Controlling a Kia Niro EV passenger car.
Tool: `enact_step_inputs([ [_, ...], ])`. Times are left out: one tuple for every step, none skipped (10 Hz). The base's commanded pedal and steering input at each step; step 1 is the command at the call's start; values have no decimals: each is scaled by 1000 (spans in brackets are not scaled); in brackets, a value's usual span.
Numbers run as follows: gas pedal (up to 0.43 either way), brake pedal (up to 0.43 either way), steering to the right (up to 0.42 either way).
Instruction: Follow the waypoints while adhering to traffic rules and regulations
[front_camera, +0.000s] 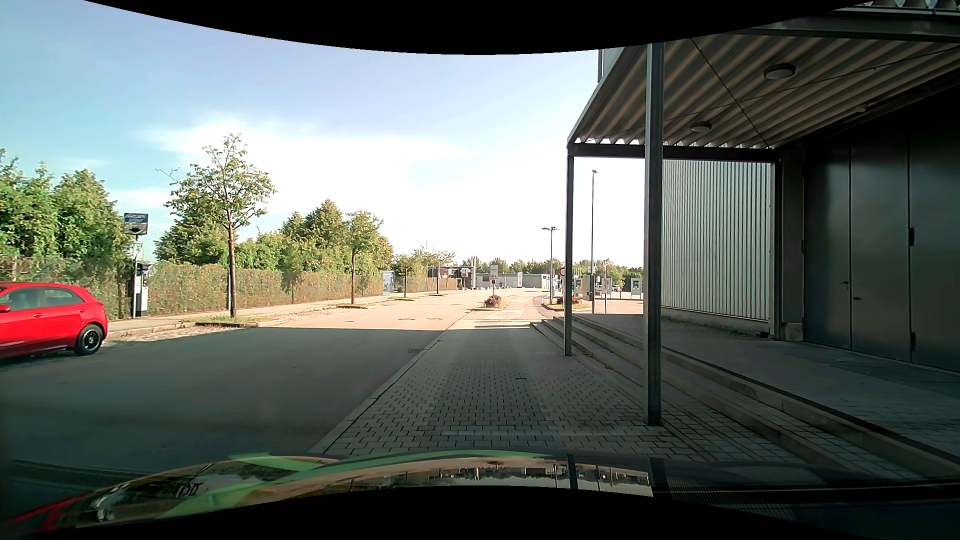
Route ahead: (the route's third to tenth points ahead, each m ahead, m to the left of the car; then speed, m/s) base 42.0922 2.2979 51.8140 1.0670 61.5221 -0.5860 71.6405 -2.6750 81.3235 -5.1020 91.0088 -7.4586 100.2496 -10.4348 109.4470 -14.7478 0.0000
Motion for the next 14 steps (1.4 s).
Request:
enact_step_inputs([
  [0,250,-67],
  [0,250,-67],
  [0,250,-68],
  [0,250,-67],
  [0,250,-68],
  [0,250,-68],
  [0,250,-67],
  [0,256,-67],
  [0,262,-67],
  [0,268,-67],
  [0,268,-68],
  [0,268,-67],
  [0,268,-68],
  [0,268,-67],
])
